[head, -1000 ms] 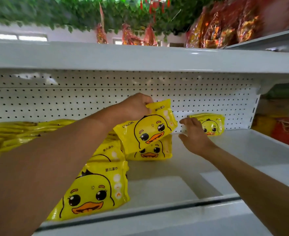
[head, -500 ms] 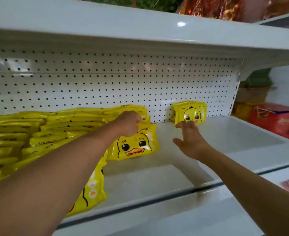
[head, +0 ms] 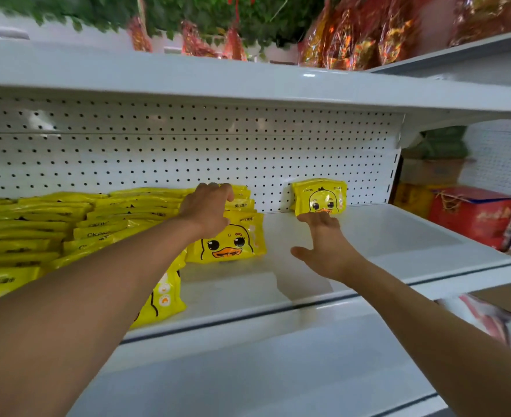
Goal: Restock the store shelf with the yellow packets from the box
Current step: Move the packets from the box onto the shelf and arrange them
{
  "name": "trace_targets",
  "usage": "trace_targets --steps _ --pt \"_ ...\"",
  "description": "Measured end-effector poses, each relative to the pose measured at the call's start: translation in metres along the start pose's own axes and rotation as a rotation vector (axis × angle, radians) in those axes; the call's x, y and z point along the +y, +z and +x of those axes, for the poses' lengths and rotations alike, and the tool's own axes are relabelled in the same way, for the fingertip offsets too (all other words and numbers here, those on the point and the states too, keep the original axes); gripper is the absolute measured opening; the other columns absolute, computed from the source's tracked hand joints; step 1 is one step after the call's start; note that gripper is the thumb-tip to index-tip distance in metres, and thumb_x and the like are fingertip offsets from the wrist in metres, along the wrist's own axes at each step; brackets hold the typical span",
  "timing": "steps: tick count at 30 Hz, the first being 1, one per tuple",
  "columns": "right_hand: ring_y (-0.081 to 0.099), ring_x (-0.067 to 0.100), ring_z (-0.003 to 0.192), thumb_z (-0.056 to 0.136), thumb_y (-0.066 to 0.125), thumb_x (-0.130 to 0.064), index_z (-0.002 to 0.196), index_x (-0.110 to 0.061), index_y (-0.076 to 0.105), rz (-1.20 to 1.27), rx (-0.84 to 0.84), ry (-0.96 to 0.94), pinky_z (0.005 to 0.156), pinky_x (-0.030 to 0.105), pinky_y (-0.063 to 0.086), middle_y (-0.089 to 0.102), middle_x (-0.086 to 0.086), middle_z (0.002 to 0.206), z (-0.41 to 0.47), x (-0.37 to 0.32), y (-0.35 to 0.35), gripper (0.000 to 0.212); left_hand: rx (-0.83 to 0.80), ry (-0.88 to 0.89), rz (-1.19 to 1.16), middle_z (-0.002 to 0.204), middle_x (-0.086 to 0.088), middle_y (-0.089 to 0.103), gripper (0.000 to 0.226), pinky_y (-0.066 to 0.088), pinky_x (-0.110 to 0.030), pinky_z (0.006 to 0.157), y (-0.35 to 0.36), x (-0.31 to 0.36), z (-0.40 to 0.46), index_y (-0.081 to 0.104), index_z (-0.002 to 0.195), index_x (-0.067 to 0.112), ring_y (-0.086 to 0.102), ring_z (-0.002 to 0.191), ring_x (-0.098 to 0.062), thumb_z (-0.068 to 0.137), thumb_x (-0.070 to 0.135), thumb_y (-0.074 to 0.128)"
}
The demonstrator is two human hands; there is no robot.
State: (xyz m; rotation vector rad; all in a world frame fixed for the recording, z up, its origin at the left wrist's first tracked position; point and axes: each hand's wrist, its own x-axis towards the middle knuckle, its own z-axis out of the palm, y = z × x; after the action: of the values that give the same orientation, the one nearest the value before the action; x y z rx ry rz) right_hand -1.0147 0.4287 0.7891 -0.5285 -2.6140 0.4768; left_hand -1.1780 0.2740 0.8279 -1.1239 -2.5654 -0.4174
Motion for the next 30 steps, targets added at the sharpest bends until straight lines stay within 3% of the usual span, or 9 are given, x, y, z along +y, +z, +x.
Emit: trace_targets --steps 8,17,25,30 --pt "0.024 0.027 0.131 0.085 0.064 -0.028 0.141 -0.016 0.032 -0.035 -0.029 -0.062 0.108 0.036 0.029 0.032 0.007 0.141 -0.088 0.007 -0.035 0.066 -0.053 0.021 0.020 0.130 -0.003 0.051 0.048 0.044 -0.035 0.091 -0.012 0.070 -0.075 0.047 0.126 0.020 0.044 0.121 -0.024 0.081 0.015 0.065" --pt "0.023 0.026 0.132 0.085 0.064 -0.030 0.141 -0.016 0.031 -0.057 -0.164 -0.003 0.109 0.036 0.027 0.033 0.006 0.141 -0.216 0.058 -0.027 0.067 -0.224 0.056 -0.104 0.129 -0.001 0.049 0.044 0.041 -0.035 0.093 0.046 0.159 -0.207 0.045 0.124 0.022 0.042 0.120 -0.021 0.085 0.023 0.064" --pt "0.025 0.027 0.130 0.082 0.066 -0.028 0.138 -0.014 0.035 -0.040 -0.399 0.148 0.103 0.034 0.031 0.034 0.009 0.138 -0.314 0.113 0.036 0.065 -0.485 -0.073 -0.189 0.129 -0.003 0.052 0.043 0.044 -0.037 0.093 0.130 0.170 -0.318 0.047 0.124 0.021 0.047 0.117 -0.022 0.086 0.031 0.064" --pt "0.025 0.028 0.133 0.087 0.059 -0.035 0.139 -0.015 0.031 -0.081 -0.559 0.237 0.105 0.034 0.027 0.031 0.009 0.141 -0.351 0.142 0.076 0.063 -0.641 -0.185 -0.219 0.123 -0.004 0.056 0.042 0.046 -0.035 0.089 0.188 0.153 -0.355 0.050 0.120 0.017 0.052 0.111 -0.024 0.081 0.022 0.063"
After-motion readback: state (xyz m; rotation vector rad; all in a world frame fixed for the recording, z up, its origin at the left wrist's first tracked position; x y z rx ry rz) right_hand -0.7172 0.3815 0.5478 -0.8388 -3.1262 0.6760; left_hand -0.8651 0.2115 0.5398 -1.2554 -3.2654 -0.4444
